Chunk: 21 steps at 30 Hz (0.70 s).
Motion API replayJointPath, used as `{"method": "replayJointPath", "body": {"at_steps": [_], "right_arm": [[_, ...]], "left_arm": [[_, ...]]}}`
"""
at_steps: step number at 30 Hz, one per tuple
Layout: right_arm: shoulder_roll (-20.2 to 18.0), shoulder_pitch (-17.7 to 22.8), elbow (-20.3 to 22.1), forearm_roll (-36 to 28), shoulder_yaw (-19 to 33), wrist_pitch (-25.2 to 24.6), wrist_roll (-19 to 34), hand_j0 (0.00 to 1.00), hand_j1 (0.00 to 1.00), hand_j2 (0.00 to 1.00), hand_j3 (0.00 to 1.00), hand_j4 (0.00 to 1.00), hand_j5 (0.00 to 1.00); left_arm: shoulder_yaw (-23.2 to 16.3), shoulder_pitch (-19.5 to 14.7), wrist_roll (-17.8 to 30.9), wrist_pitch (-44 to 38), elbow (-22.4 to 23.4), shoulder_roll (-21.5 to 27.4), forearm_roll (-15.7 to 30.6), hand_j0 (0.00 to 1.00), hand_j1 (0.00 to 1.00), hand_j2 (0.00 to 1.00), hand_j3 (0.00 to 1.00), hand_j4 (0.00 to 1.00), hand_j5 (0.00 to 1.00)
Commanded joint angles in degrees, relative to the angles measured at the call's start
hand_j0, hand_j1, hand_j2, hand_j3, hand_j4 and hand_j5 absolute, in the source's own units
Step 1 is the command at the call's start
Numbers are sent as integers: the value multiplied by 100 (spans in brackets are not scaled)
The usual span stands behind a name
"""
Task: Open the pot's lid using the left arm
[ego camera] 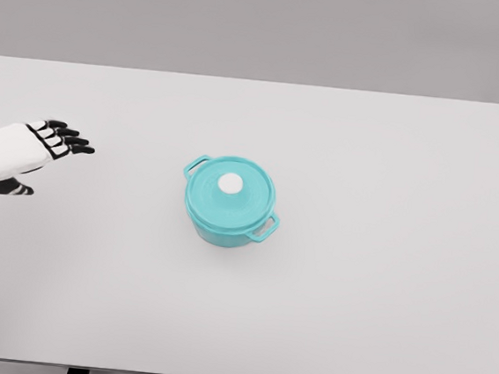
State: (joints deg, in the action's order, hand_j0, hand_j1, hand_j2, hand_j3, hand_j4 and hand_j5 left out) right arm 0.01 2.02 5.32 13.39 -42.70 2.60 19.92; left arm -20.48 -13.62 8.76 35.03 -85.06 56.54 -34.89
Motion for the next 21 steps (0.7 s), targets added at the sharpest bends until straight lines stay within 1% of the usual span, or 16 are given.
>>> {"method": "replayJointPath", "body": {"at_steps": [1, 4, 5, 6, 8, 9, 11, 12, 13, 14, 15, 16, 17, 18, 19, 21], "right_arm": [[-1, 0, -4, -3, -2, -5, 3, 100, 100, 100, 100, 100, 100], [-1, 9, -4, -3, -2, -31, 12, 100, 100, 100, 100, 100, 100], [-1, 9, -4, -3, -2, -40, 12, 100, 100, 100, 100, 100, 100], [-1, 9, -4, -3, -2, -31, 12, 100, 100, 100, 100, 100, 100], [-1, 9, -4, -3, -2, -40, 12, 100, 100, 100, 100, 100, 100], [-1, 9, -4, -3, -2, -31, 12, 100, 100, 100, 100, 100, 100], [-1, 9, -4, -3, -2, -31, 12, 100, 100, 100, 100, 100, 100], [-1, 9, -4, -3, -2, -40, 12, 100, 100, 100, 100, 100, 100], [-1, 9, -4, -3, -2, -40, 12, 100, 100, 100, 100, 100, 100], [-1, 9, -4, -3, -2, -40, 12, 100, 100, 100, 100, 100, 100], [-1, 9, -4, -3, -2, -40, 12, 100, 100, 100, 100, 100, 100], [-1, 9, -4, -3, -2, -40, 12, 100, 100, 100, 100, 100, 100], [-1, 9, -4, -3, -2, -40, 12, 100, 100, 100, 100, 100, 100], [-1, 9, -4, -3, -2, -40, 12, 100, 100, 100, 100, 100, 100], [-1, 9, -4, -3, -2, -40, 12, 100, 100, 100, 100, 100, 100], [-1, 9, -4, -3, -2, -40, 12, 100, 100, 100, 100, 100, 100]], "left_arm": [[-96, -9, 47, -3, -10, -196, -80, 100, 100, 100, 100, 100, 100], [-96, -53, 64, -3, -10, -196, -80, 100, 100, 100, 100, 100, 100], [-87, -79, 187, -3, -19, -205, -71, 100, 100, 100, 100, 100, 100], [-79, -114, 529, -3, -98, -249, -53, 100, 100, 100, 100, 100, 100], [-79, -378, 1373, -3, -458, -530, -27, 100, 100, 100, 100, 100, 100], [-79, -474, 1637, -3, -608, -644, -18, 100, 100, 100, 100, 100, 100], [-315, -966, 1717, -3, -635, -671, 262, 100, 100, 100, 100, 100, 100], [-474, -1273, 1944, -3, -564, -740, 447, 100, 100, 100, 100, 100, 100], [-474, -1318, 2120, -3, -564, -846, 474, 100, 100, 100, 100, 100, 100], [-667, -1441, 2235, -3, -608, -943, 745, 100, 100, 100, 100, 100, 100], [-1316, -1845, 2227, -3, -599, -768, 1518, 100, 100, 100, 100, 100, 100], [-1772, -2073, 2227, -3, -582, -732, 1931, 100, 100, 100, 100, 100, 100], [-2871, -2802, 2235, -3, -556, -671, 2249, 100, 100, 100, 100, 100, 100], [-3319, -3214, 2244, -3, -573, -653, 2232, 100, 100, 100, 100, 100, 100], [-3480, -3471, 2262, -3, -582, -636, 2232, 100, 100, 100, 100, 100, 100], [-3489, -3673, 2227, -3, -687, -715, 2293, 100, 100, 100, 100, 100, 100]]}}
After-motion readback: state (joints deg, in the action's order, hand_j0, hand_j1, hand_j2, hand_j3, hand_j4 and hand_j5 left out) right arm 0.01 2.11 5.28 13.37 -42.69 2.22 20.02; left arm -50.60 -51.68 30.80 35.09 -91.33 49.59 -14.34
